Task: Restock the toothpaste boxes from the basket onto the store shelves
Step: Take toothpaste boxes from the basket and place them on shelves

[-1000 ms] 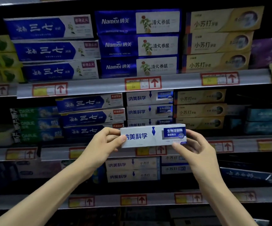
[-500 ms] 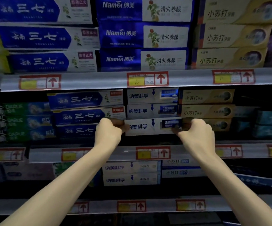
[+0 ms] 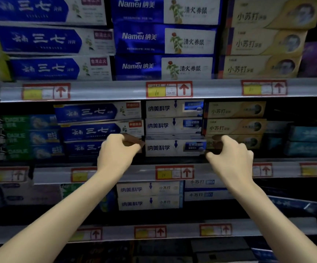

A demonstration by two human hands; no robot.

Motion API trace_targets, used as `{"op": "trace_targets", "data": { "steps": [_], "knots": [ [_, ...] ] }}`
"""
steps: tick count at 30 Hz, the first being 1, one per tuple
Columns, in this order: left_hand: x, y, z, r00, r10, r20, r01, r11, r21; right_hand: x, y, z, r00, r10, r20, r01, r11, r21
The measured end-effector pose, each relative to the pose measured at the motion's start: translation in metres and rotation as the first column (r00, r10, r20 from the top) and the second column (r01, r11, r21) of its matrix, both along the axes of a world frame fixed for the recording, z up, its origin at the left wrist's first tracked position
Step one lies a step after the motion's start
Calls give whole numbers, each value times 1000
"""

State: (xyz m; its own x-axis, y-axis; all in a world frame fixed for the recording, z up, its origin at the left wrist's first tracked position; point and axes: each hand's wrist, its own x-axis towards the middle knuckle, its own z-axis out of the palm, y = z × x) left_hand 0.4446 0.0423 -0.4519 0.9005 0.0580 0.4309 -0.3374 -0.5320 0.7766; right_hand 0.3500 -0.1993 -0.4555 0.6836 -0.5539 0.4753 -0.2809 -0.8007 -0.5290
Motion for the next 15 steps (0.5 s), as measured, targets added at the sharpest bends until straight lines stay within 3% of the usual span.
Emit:
{"op": "trace_targets", "data": {
  "steps": [3,7,11,15],
  "knots": [
    [-36,13,4,987,-162,26,163,983,-89,-28,12,-1,992,59,109,-58,998,-8],
    [-80,29,-6,941,-311,-135,260,918,-300,-73,35,-14,964,193,181,-211,974,81],
    [-110,42,-46,871,-377,-315,256,895,-365,-109,55,-53,942,325,80,-334,910,244],
    [-129,56,-105,791,-415,-449,255,891,-375,-133,69,-111,919,381,-100,-319,869,377]
  ]
}}
